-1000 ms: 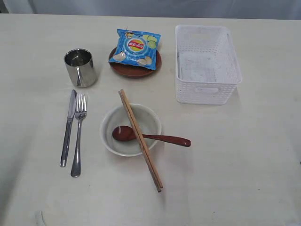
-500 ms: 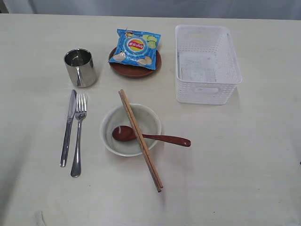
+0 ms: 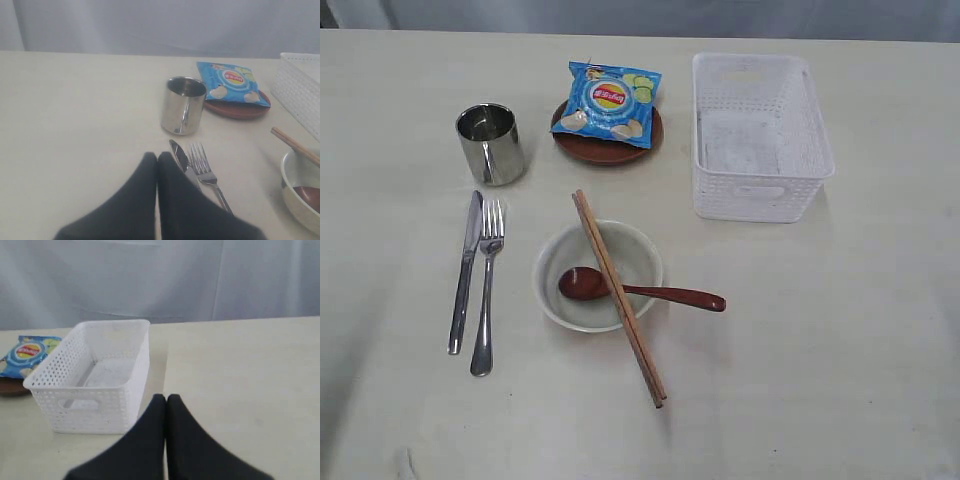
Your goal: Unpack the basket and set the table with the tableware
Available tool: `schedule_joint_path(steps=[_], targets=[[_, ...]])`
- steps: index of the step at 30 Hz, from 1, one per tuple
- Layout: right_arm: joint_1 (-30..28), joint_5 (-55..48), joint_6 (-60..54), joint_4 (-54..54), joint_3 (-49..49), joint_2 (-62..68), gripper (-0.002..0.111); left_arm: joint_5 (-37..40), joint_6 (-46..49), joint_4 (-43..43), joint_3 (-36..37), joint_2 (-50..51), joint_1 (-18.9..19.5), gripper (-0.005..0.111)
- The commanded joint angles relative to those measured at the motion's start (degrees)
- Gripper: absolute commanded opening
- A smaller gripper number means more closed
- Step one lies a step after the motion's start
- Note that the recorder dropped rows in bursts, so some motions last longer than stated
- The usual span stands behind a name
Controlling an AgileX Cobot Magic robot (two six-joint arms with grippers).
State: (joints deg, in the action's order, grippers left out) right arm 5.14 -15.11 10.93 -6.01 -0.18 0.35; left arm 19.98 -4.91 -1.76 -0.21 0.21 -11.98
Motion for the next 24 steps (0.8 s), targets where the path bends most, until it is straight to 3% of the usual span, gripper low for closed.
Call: schedule_joint_path(steps=[1,5,24], targets=[[-0.4,1.6,-13.2,9.6,0.2,-0.4,0.0,-0.1,0.2,0.0,0.2,-0.2,-0.3,0.0],[-0.4,-1.4,-20.0,10.8,0.2,-0.4,0.0,-0.1,0.2,0.0,0.2,-0.2,-0.3,0.0],[-0.4,-4.9,-16.3,7.9,0.2,-0.4,0.0,-0.1,0.2,0.0,0.2,-0.2,-0.3,0.0]])
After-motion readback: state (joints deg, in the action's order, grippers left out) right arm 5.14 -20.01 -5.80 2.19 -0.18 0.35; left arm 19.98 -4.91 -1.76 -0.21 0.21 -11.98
